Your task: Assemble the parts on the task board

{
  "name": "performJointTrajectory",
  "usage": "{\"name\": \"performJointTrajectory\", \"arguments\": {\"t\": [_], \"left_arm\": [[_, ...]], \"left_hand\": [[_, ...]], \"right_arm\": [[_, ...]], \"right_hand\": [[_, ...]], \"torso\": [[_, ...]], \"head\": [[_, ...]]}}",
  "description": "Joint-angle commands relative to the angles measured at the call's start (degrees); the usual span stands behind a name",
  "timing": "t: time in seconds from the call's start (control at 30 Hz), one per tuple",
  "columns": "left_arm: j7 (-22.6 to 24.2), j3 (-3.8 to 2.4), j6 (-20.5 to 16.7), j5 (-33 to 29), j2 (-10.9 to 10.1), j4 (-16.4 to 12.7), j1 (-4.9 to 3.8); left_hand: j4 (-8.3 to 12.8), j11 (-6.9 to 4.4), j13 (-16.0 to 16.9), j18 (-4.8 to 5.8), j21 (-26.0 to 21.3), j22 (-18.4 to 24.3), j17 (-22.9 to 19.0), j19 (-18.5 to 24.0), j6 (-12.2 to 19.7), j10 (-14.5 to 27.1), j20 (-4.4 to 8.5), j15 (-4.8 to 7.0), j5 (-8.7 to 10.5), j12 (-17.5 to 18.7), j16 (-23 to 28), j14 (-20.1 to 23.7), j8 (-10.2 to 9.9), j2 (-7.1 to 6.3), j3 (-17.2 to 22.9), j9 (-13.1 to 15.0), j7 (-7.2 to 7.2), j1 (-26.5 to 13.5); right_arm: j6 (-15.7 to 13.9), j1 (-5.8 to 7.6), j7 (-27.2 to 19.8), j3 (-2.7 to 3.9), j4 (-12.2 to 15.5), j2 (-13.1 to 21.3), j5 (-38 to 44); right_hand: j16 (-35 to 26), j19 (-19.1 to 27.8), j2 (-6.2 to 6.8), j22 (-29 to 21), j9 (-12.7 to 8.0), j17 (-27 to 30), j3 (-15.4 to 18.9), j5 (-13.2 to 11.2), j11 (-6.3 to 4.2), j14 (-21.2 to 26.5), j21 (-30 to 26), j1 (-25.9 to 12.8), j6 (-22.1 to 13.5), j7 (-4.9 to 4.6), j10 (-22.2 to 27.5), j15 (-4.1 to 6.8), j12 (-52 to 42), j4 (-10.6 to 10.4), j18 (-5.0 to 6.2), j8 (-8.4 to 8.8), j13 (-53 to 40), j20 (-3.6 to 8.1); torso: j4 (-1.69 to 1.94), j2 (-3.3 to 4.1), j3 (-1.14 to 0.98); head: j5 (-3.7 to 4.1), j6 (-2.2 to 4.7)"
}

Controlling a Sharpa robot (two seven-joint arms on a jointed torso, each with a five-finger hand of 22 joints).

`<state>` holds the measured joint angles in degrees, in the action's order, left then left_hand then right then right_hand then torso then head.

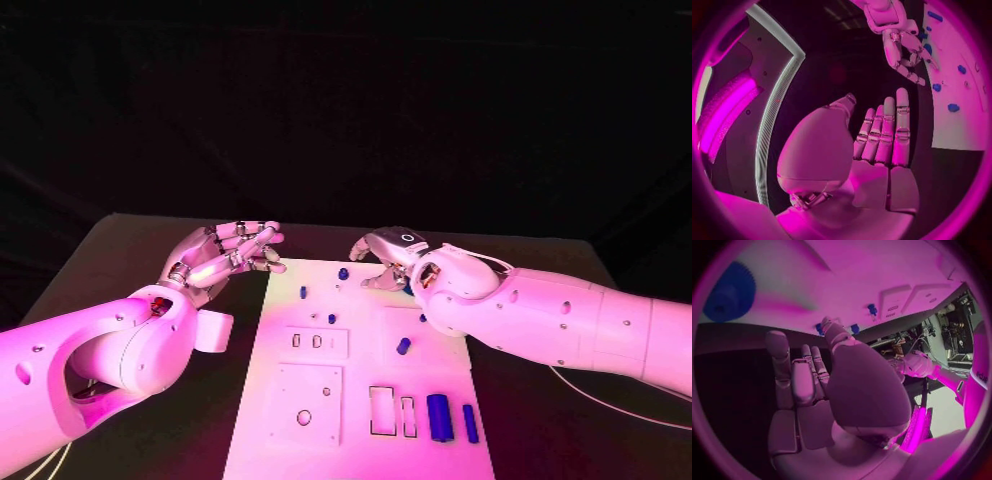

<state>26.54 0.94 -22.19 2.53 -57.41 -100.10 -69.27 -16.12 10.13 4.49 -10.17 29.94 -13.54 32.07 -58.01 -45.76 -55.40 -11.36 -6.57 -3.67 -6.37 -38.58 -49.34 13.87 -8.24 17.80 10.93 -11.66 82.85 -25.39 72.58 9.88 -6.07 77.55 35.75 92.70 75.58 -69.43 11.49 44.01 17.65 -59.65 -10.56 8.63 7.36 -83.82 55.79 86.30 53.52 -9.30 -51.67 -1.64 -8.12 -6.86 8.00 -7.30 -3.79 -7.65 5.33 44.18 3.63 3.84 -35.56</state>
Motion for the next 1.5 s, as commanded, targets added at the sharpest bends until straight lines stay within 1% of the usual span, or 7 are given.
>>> {"name": "performJointTrajectory", "arguments": {"t": [0.03,0.47,0.53,0.6,0.73,0.9,1.5], "left_arm": [[0.3,-0.04,1.2,-0.1,0.0,0.2,-0.07],[0.2,-0.02,1.4,-0.3,0.2,1.5,-0.06],[0.2,-0.02,1.4,0.1,0.3,1.5,-0.06],[0.2,-0.01,1.5,0.5,0.4,1.6,-0.05],[0.0,-0.01,1.7,1.3,0.6,1.7,-0.05],[-0.1,0.00,1.8,1.8,1.0,1.9,-0.04],[-0.2,0.00,2.1,2.1,1.8,2.3,-0.01]], "left_hand": [[-0.2,0.01,-0.1,0.01,0.3,0.0,0.1,0.4,0.3,0.5,-0.07,-0.11,0.34,0.2,-0.2,0.4,0.1,-0.56,-0.2,0.1,-1.47,-0.1],[-0.2,0.01,-0.1,0.01,0.3,-0.1,0.1,0.4,0.4,0.6,-0.07,-0.11,0.34,0.2,-0.3,0.4,0.1,-0.56,-0.2,0.1,-1.47,-0.1],[-0.2,0.01,-0.1,0.01,0.3,-0.1,0.1,0.4,0.4,0.6,-0.07,-0.11,0.34,0.2,-0.3,0.4,0.1,-0.56,-0.2,0.1,-1.47,-0.1],[-0.2,0.01,-0.1,0.01,0.3,-0.1,0.1,0.4,0.4,0.6,-0.07,-0.11,0.34,0.2,-0.3,0.4,0.1,-0.56,-0.2,0.1,-1.47,-0.1],[-0.2,0.02,-0.1,0.00,0.4,-0.1,0.1,0.5,0.4,0.6,-0.09,-0.12,0.35,0.2,-0.3,0.5,0.1,-0.56,-0.3,0.1,-1.47,-0.1],[-0.2,0.02,-0.1,0.00,0.4,-0.1,0.1,0.5,0.4,0.6,-0.10,-0.12,0.35,0.2,-0.3,0.5,0.1,-0.57,-0.3,0.1,-1.46,-0.1],[-0.2,0.02,-0.1,0.00,0.4,-0.1,0.1,0.5,0.4,0.6,-0.10,-0.12,0.35,0.2,-0.3,0.5,0.1,-0.57,-0.3,0.1,-1.46,-0.1]], "right_arm": [[-2.0,0.25,0.6,0.45,2.4,2.6,-1.1],[0.5,1.79,1.5,1.41,9.4,14.2,-15.4],[2.2,1.87,2.0,1.43,9.3,15.1,-17.6],[3.8,1.92,2.4,1.44,9.0,15.7,-19.2],[5.8,1.96,3.1,1.44,8.3,16.2,-21.6],[6.8,1.84,3.7,1.43,7.0,15.4,-23.3],[5.9,0.31,4.8,1.29,2.9,11.0,-23.0]], "right_hand": [[0.0,-0.7,-0.08,0.6,0.1,-0.1,0.1,0.0,-0.35,-0.1,-0.1,1.0,0.3,0.08,-0.3,-0.23,-0.9,-1.5,0.61,0.38,-0.1,0.08],[4.3,-5.6,2.19,10.7,0.5,-6.9,-1.9,3.4,-3.56,-2.0,7.1,-0.7,-0.2,0.39,-21.5,2.19,-12.2,-7.4,-1.09,1.49,-5.4,2.07],[5.8,-6.6,2.31,13.2,1.9,-9.1,2.3,5.2,-5.02,-2.4,8.8,-0.2,-0.9,0.62,-20.1,4.10,-33.1,-8.9,-2.00,0.13,-25.7,2.67],[8.0,-7.6,1.29,16.2,3.4,-13.6,5.1,5.4,-3.96,-3.2,10.6,-0.5,-2.6,0.58,-22.4,2.62,-57.9,-9.7,-2.07,-1.90,-54.0,2.50],[11.7,-10.2,0.61,22.3,4.4,-22.3,6.7,7.4,-3.38,-4.7,15.3,-1.6,-3.7,0.31,-27.7,1.96,-69.9,-9.7,-3.08,-3.76,-69.2,2.18],[13.0,-11.3,0.34,25.5,5.0,-25.9,7.1,7.5,-2.96,-5.3,17.7,-1.8,-4.9,-0.01,-29.1,1.58,-72.7,-9.7,-3.63,-4.75,-72.9,1.81],[13.9,-12.8,-0.25,29.3,5.3,-28.7,6.8,7.7,-2.70,-5.8,20.8,-1.6,-5.7,-0.24,-30.9,1.28,-75.0,-9.7,-4.34,-5.56,-76.1,1.51]], "torso": [[-0.47,-0.36,-0.20],[-1.69,-1.16,-1.09],[-1.80,-1.15,-1.29],[-1.82,-1.13,-1.40],[-1.83,-1.02,-1.62],[-1.89,-0.70,-2.08],[-1.39,-0.25,-2.43]], "head": [[-0.21,0.23],[0.25,0.45],[0.45,0.34],[0.51,0.23],[0.52,0.20],[0.31,0.16],[0.47,-0.16]]}}
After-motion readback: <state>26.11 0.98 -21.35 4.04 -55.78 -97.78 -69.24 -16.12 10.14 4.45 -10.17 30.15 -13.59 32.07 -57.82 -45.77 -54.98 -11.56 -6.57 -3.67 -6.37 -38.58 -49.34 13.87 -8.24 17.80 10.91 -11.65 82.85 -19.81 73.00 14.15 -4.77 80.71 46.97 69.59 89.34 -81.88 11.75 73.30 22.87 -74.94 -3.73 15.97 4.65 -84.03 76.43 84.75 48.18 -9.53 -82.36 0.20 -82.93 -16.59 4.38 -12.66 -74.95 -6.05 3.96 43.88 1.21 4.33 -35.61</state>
